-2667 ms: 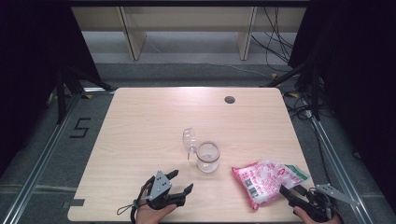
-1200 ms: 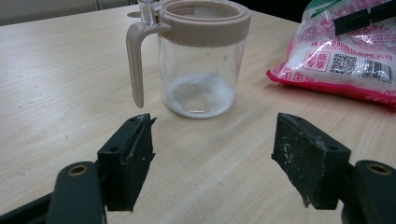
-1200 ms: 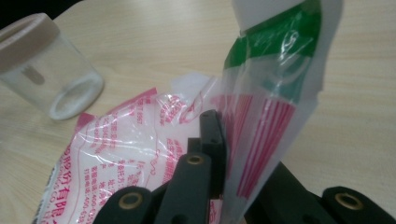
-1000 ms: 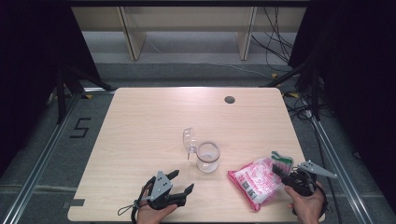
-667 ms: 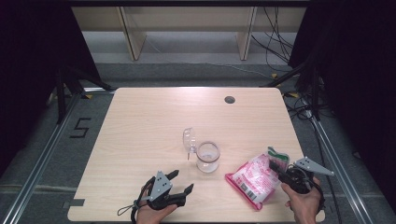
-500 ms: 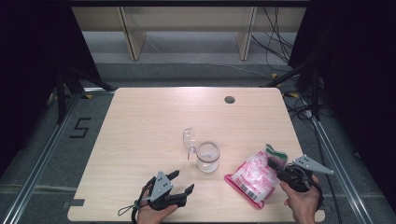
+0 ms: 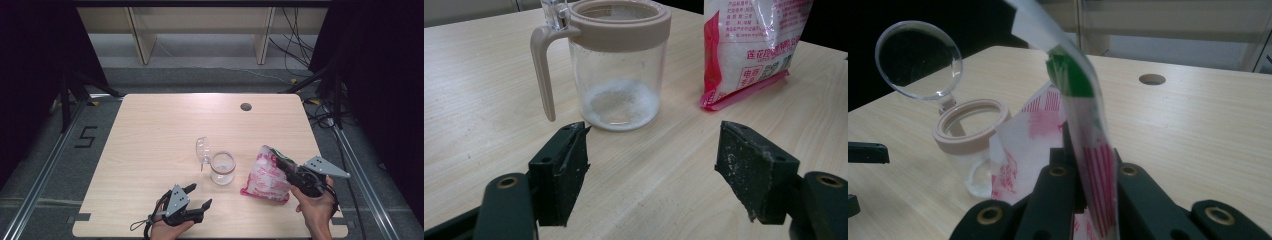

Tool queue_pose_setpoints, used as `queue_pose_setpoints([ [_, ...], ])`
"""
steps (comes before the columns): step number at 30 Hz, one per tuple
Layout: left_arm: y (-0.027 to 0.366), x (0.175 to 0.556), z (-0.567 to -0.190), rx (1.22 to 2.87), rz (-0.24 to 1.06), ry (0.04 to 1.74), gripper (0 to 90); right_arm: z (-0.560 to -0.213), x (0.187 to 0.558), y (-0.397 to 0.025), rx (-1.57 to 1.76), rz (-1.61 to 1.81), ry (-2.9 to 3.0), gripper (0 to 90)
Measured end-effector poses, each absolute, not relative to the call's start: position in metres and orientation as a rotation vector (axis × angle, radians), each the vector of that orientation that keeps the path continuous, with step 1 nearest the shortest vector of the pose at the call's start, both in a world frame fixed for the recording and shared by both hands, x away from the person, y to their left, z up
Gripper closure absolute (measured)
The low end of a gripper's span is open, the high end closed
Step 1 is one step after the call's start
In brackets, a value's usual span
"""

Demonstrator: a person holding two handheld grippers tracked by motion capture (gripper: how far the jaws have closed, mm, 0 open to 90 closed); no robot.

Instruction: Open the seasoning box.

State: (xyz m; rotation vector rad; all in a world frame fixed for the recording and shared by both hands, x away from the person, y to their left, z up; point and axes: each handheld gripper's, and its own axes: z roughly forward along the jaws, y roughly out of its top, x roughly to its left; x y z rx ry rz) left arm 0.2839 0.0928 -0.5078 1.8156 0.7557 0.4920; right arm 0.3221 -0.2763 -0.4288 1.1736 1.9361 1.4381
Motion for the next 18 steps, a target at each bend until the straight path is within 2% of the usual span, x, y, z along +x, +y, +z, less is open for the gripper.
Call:
queue_pose_setpoints([
  [5,0.085,0.284,-0.509,1.824,0.483,0.728,28.1,-0.423,0.321,-0.269,1.171,1.465,1.933,90.0],
  [18,0.037,0.287,-0.511,1.884,0.399,0.647,28.8,-0.400,0.330,-0.245,0.996,1.434,1.965,90.0],
])
